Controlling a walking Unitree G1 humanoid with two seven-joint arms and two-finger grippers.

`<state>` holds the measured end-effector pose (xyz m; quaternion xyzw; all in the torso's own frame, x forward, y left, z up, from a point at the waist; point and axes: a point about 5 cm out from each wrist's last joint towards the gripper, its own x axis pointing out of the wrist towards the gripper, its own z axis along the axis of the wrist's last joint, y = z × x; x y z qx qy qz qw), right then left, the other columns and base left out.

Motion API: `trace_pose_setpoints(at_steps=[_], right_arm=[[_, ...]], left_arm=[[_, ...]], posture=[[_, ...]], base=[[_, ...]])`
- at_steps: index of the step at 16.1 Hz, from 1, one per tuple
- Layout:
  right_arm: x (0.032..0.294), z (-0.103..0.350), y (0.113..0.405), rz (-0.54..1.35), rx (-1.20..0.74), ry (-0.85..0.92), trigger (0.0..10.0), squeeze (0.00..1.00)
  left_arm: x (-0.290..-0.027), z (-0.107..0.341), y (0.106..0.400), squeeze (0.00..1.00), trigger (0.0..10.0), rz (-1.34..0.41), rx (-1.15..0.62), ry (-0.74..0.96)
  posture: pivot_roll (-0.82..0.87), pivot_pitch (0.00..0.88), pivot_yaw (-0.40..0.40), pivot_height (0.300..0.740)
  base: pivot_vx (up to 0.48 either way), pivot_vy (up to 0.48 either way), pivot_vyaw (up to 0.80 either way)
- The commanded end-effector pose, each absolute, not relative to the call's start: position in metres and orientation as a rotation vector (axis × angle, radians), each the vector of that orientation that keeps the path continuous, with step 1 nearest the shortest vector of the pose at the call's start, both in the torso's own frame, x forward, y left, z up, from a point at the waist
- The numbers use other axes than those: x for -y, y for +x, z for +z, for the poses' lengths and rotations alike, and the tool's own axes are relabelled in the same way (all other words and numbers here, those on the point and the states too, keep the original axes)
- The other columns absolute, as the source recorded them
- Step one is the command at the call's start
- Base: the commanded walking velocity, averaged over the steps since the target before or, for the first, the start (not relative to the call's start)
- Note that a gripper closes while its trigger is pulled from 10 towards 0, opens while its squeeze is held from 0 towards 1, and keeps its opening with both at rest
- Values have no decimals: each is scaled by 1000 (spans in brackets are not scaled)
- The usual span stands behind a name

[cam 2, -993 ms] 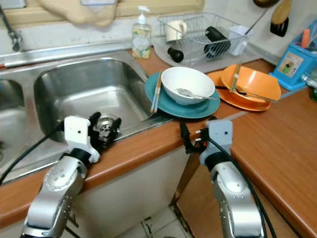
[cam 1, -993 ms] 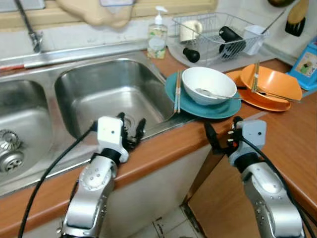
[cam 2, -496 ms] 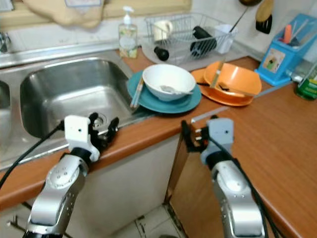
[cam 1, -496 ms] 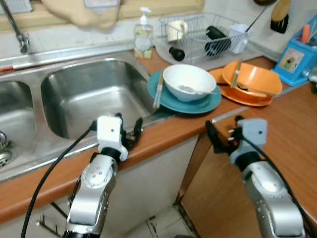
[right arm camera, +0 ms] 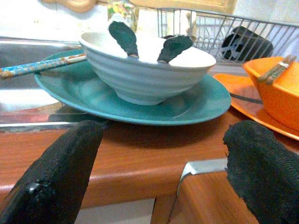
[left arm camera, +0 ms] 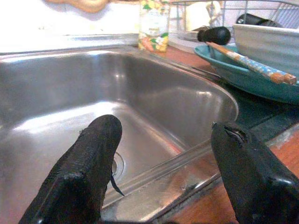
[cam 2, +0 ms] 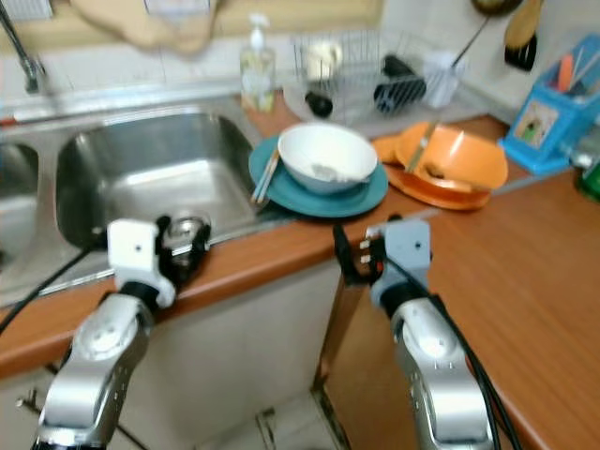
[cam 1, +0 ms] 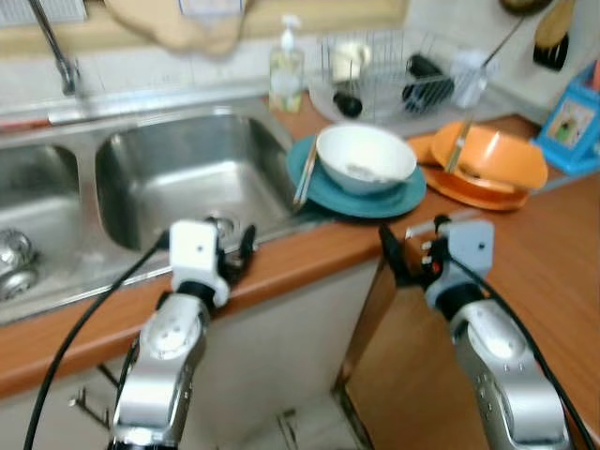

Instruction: Kitchen organization

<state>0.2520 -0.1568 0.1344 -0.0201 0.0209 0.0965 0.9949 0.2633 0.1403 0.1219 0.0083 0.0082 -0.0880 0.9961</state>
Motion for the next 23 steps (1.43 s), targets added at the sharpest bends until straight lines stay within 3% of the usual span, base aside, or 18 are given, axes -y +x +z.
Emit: trace_pose_setpoints(at_steps=[1,11,17,23], right_arm=[[156,130,252,183,-68,-46,10000,0],[160,134,248,140,-46,-100,10000,0],[165,137,234,61,2,-26,10000,0],[167,137,229,32,9,-14,10000,0]], left_arm=[[-139,121,262,0,10000,-192,-28,26],[-137,126,255,0,10000,-226,17,-2],[-127,136,247,0,10000,-342,72,-44],[-127,137,251,0,10000,-327,72,-13]], posture=[[-145,0,-29,740],[-147,0,-33,740],[-152,0,-23,740],[-159,0,-12,740]], base=[[0,0,0],[0,0,0],[0,0,133],[0,0,0]])
